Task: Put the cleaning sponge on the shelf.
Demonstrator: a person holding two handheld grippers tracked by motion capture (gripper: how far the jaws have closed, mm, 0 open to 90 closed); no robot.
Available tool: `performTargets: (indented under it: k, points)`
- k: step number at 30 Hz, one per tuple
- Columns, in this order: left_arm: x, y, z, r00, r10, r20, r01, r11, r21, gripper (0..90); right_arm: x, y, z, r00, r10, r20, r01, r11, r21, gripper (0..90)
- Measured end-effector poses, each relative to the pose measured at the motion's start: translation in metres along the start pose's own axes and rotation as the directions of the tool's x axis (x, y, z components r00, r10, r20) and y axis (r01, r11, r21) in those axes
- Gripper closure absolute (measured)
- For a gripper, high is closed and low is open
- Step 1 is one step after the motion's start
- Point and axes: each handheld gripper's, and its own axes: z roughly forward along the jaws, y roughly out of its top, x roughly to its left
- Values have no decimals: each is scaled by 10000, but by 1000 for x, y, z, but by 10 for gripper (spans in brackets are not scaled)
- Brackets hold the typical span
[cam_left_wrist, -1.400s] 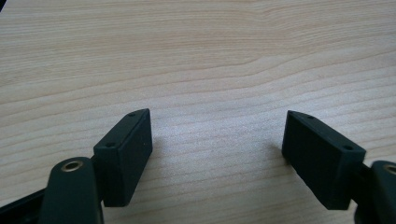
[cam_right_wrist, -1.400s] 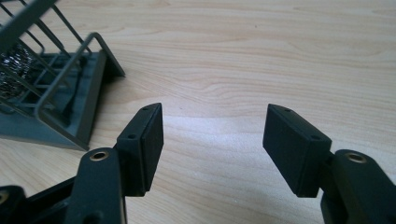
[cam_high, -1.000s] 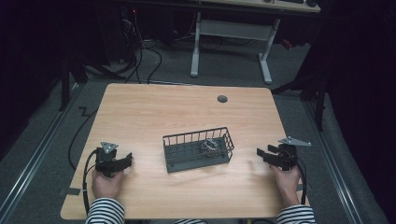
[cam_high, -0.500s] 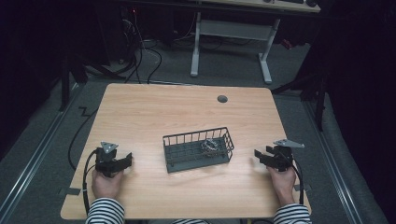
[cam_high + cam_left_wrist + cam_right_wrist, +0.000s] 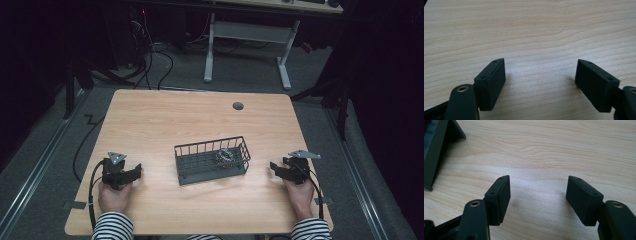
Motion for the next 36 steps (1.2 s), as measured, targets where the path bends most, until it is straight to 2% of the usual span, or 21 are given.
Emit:
performTargets:
  k: [14, 18, 36]
  points:
    - [0, 0, 0, 10000, 4, 7, -4, 10000, 10, 247, 4, -1, 3, 9996, -256, 100, 255, 9996, 80, 351]
    - [0, 0, 0, 10000, -4, -4, 4, 10000, 12, 247, 9, -2, 4, 9970, -650, 432, 643, 9978, 175, 342]
    - [0, 0, 0, 10000, 23, 30, -23, 10000, -7, 252, 10, -2, 4, 9969, -637, 472, 630, 9979, 162, 338]
